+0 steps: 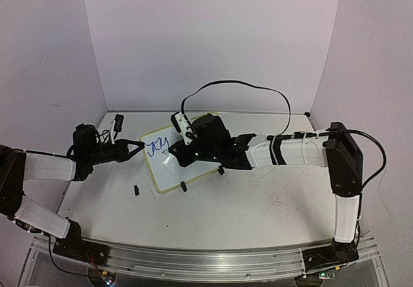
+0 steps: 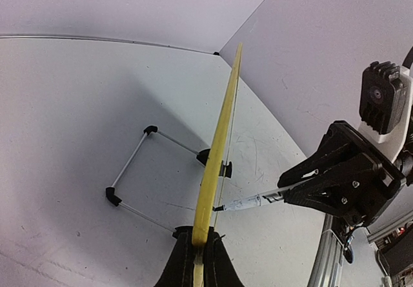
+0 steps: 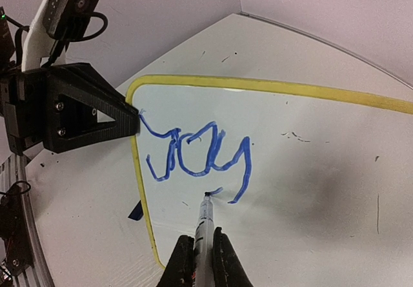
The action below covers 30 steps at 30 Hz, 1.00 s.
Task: Write a sentence on the whiteboard
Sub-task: Write on the whiteboard with the whiteboard marker without the cap.
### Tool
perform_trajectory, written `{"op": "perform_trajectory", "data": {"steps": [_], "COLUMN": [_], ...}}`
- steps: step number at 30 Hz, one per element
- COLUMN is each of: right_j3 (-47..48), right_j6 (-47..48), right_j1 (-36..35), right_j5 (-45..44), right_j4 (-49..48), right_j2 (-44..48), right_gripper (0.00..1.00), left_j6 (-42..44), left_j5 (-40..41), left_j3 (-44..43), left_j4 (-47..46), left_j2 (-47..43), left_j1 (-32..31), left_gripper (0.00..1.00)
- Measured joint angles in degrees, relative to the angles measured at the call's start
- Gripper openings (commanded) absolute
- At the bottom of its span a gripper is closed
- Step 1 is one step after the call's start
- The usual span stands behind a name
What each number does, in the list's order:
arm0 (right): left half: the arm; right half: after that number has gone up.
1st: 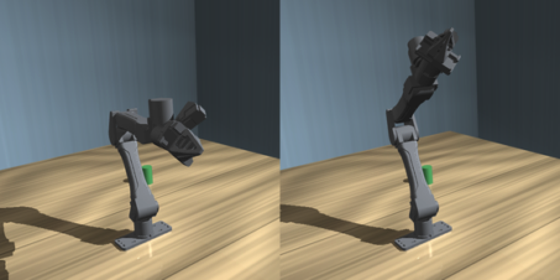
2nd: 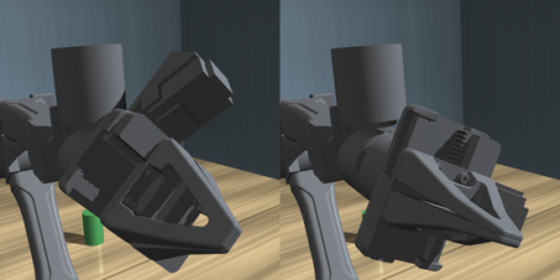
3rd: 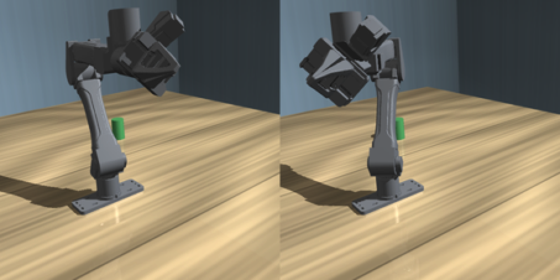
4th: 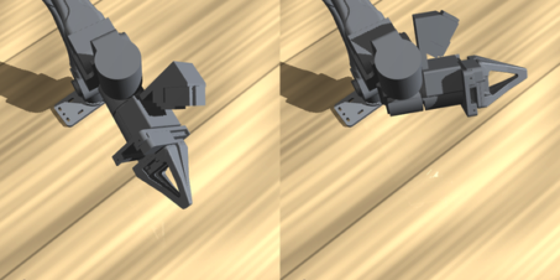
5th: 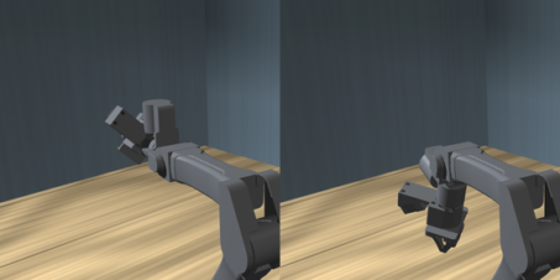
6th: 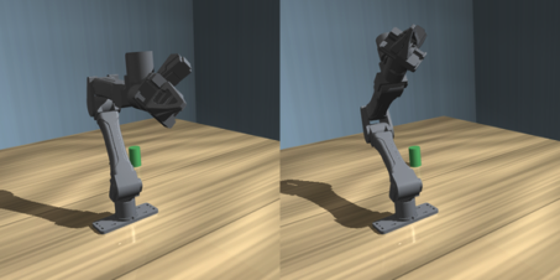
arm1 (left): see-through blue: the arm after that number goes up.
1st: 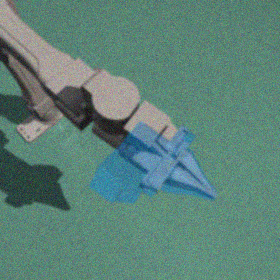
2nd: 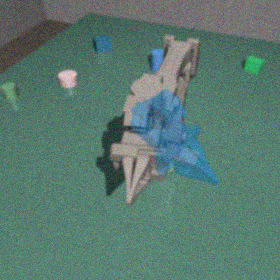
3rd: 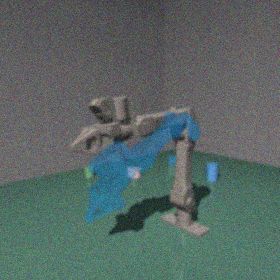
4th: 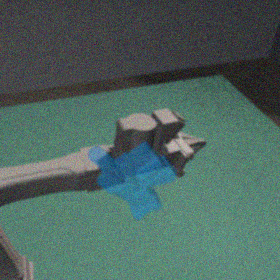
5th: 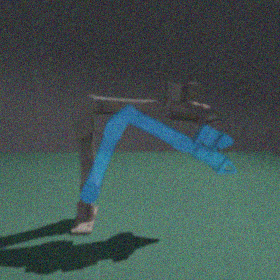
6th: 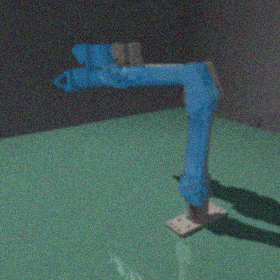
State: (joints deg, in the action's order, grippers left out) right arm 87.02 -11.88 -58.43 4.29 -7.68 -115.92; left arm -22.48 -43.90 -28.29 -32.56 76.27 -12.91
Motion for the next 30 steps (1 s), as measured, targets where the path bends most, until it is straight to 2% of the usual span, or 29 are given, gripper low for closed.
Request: {"op": "perform_trajectory", "data": {"steps": [30], "right_j3": [-0.6], "right_j6": [-0.2], "right_j1": [0.3], "right_j5": [-1.7], "right_j4": [-0.5], "right_j2": [0.1], "right_gripper": [0.00], "left_j6": [0.0], "left_j5": [0.3], "left_j3": [-0.5], "left_j4": [0.2], "left_j2": [0.0], "left_j1": [0.0], "left_gripper": [0.00]}}
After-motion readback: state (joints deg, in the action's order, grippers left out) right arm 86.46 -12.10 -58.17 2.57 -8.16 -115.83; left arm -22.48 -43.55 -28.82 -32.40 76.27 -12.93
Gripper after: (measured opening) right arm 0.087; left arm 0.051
